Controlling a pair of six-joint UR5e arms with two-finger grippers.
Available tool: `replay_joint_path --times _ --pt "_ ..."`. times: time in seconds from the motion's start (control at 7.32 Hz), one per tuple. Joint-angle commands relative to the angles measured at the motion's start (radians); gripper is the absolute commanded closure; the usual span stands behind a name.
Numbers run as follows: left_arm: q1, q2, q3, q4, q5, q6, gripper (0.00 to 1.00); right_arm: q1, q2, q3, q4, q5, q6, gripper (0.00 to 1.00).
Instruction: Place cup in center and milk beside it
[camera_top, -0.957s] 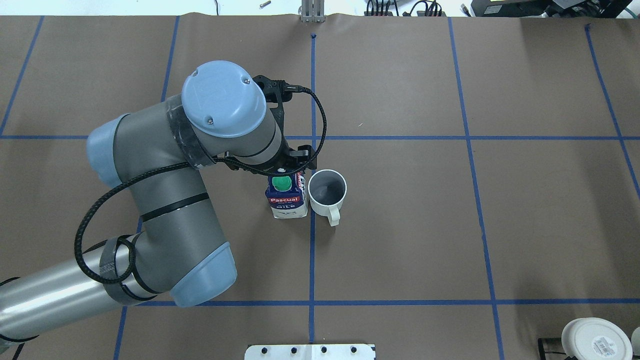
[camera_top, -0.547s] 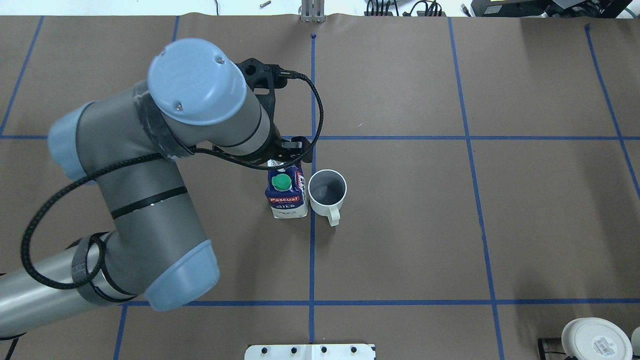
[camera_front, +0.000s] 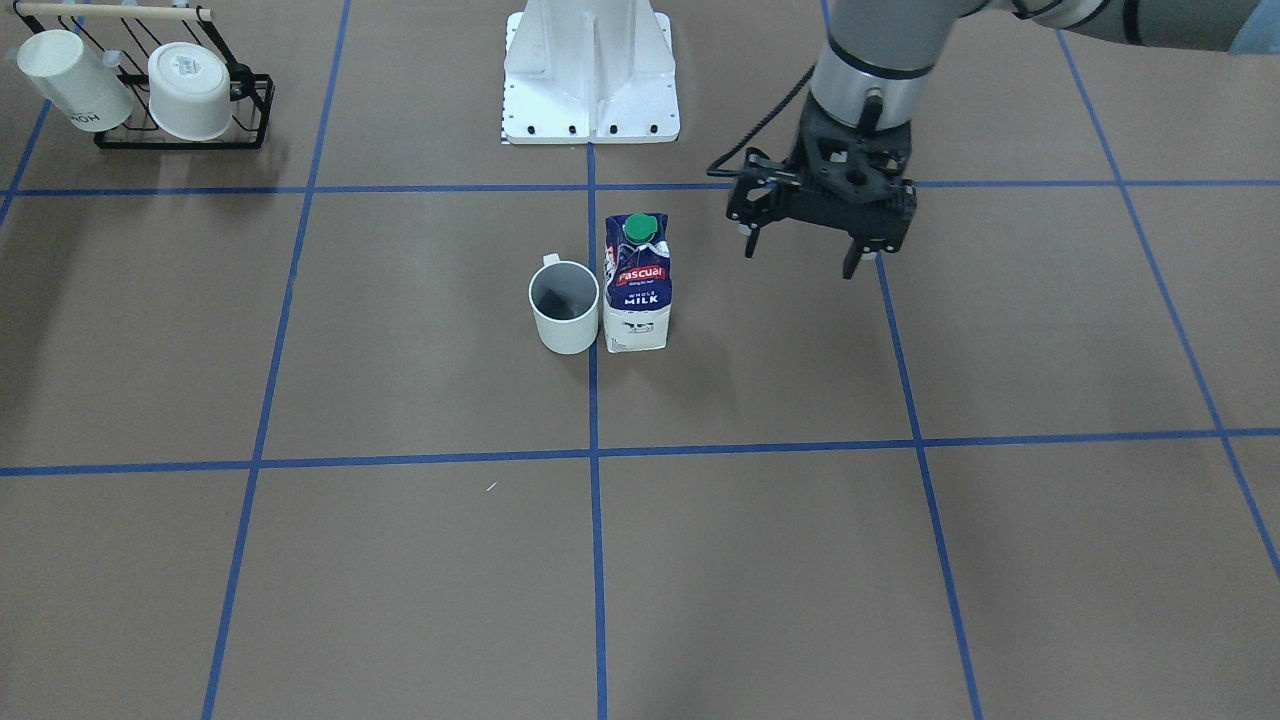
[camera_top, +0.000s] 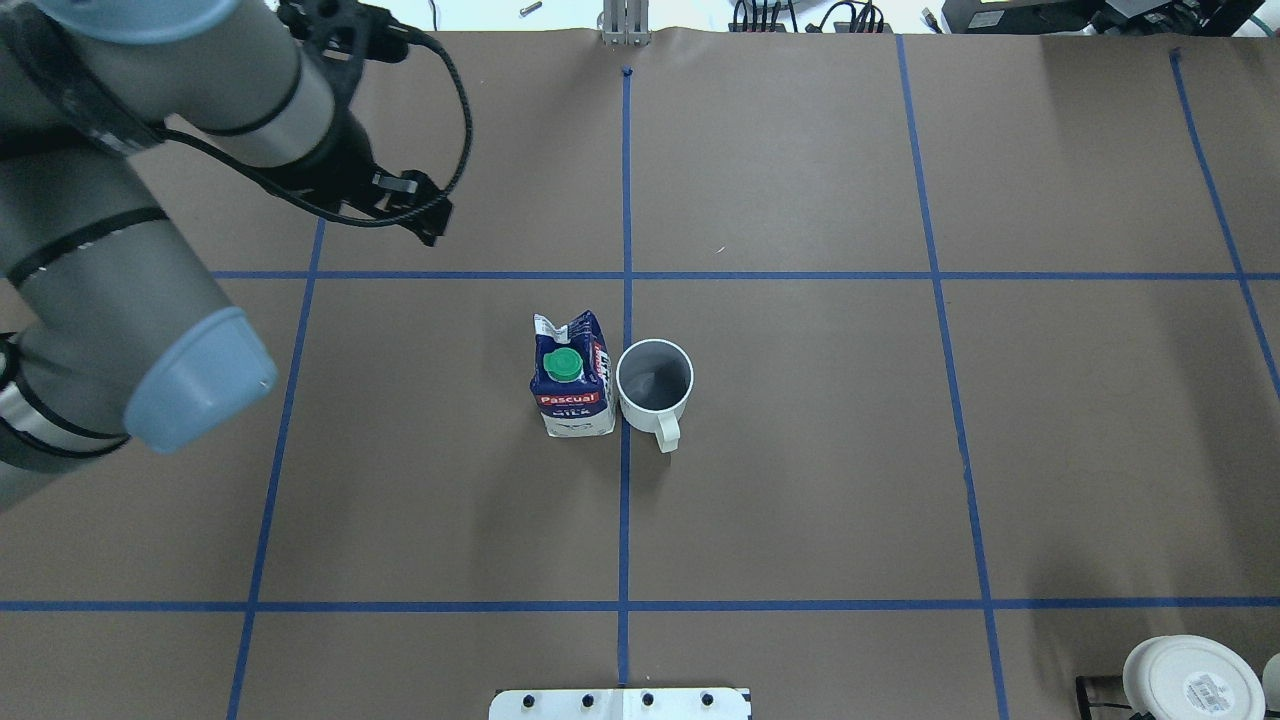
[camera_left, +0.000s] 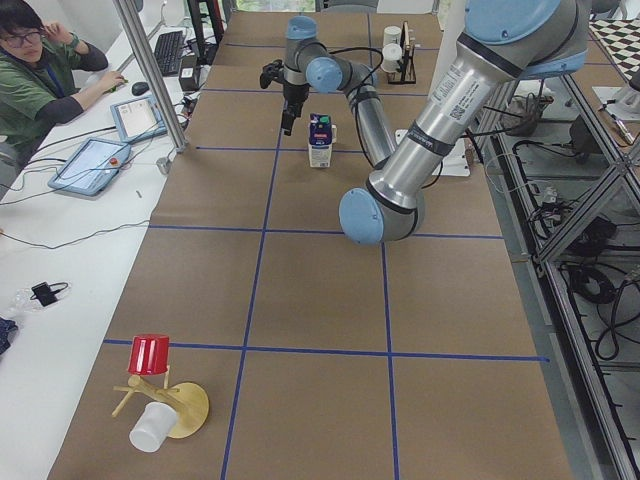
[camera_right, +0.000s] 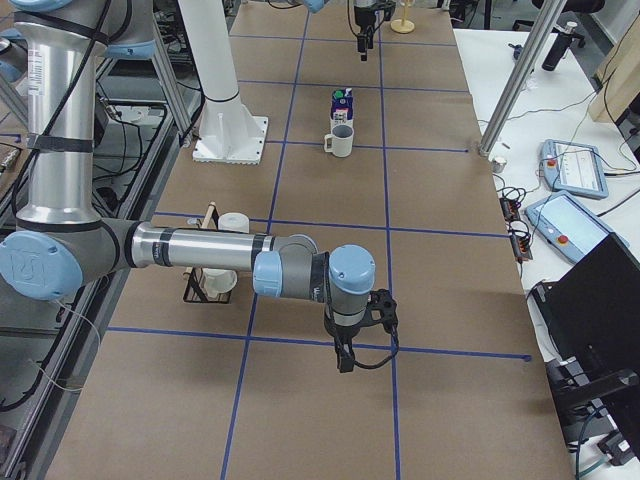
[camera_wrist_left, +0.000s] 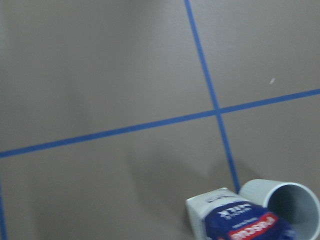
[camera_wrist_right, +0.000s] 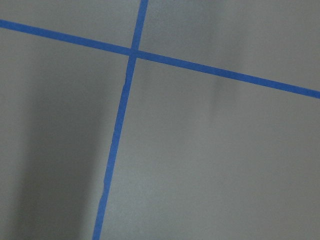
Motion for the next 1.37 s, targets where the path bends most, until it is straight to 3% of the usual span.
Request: replay_joint_path --times 0.0,0.27,0.41,0.55,0.82,1.09,1.23 --pt "-0.173 0.182 -0.012 -0.006 -0.068 0.332 0.02 0.000 0.001 -0.008 0.000 0.000 -0.001 0.00" --pt "-0.418 0.354 0.047 -0.012 -0.189 0.725 0.02 0.000 0.001 -0.009 0.002 -0.002 -0.001 0.00" --pt "-0.501 0.414 0.119 -0.012 -0.290 0.804 0.02 0.000 0.001 -0.012 0.006 -0.002 -0.001 0.00" --pt "-0.553 0.500 0.176 -0.022 -0.307 0.862 0.02 0.000 0.001 -0.012 0.006 -0.002 -0.001 0.00" --pt "-0.618 0.578 0.235 -0.061 -0.309 0.852 0.02 0.000 -0.001 -0.012 0.006 -0.002 -0.001 0.00" --pt "-0.656 0.690 0.151 -0.078 -0.311 0.850 0.02 0.000 -0.002 -0.011 0.006 -0.002 -0.002 0.00" --pt "-0.658 0.692 0.149 -0.078 -0.306 0.852 0.02 0.000 -0.001 -0.008 0.006 -0.002 -0.002 0.00"
